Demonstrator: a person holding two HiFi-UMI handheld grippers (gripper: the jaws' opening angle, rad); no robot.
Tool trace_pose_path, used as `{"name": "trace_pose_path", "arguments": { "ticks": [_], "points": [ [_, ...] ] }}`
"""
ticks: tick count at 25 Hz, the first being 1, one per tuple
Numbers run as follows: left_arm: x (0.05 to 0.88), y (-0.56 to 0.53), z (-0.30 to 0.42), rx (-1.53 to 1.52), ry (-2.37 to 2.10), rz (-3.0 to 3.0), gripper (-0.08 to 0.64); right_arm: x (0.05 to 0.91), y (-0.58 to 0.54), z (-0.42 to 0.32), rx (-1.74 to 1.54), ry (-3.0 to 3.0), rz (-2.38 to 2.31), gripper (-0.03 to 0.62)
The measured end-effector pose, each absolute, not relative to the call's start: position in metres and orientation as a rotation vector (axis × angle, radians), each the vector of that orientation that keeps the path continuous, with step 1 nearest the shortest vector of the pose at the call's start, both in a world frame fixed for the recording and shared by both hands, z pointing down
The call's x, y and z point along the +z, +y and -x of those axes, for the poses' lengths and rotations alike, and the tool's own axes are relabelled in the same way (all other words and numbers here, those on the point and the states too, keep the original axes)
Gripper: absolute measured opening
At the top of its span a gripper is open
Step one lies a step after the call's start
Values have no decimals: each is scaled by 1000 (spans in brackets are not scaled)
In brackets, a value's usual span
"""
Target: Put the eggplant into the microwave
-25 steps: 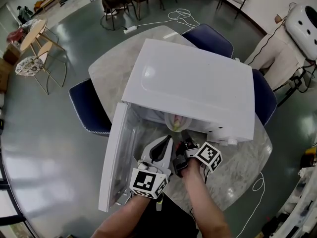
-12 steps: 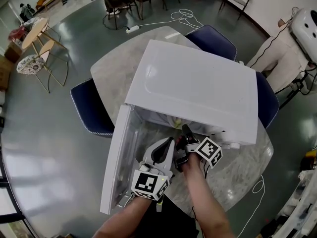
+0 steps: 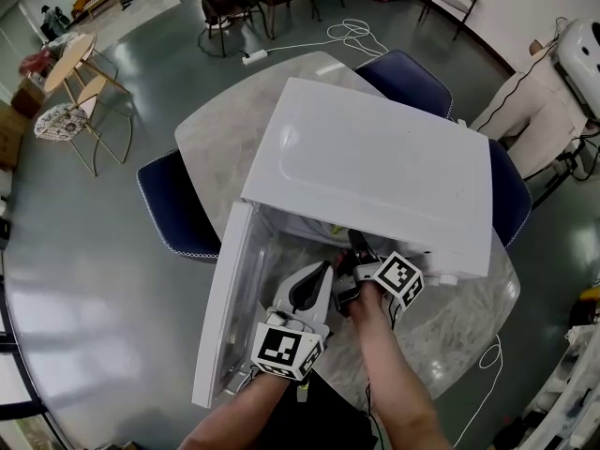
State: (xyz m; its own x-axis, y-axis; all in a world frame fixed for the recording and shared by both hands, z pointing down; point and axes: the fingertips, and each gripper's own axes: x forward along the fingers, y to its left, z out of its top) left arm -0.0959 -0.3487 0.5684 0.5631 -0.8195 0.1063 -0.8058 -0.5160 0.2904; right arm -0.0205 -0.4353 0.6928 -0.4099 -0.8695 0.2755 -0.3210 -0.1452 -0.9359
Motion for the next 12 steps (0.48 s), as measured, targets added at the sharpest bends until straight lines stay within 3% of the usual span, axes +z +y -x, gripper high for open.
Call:
{"name": "trace_pose_path", "arguments": {
  "ticks": [12],
  "points": [
    [563, -337, 86, -25, -1320, -2466, 8, 661, -401, 18, -1498, 1851, 1346, 2]
  ]
}}
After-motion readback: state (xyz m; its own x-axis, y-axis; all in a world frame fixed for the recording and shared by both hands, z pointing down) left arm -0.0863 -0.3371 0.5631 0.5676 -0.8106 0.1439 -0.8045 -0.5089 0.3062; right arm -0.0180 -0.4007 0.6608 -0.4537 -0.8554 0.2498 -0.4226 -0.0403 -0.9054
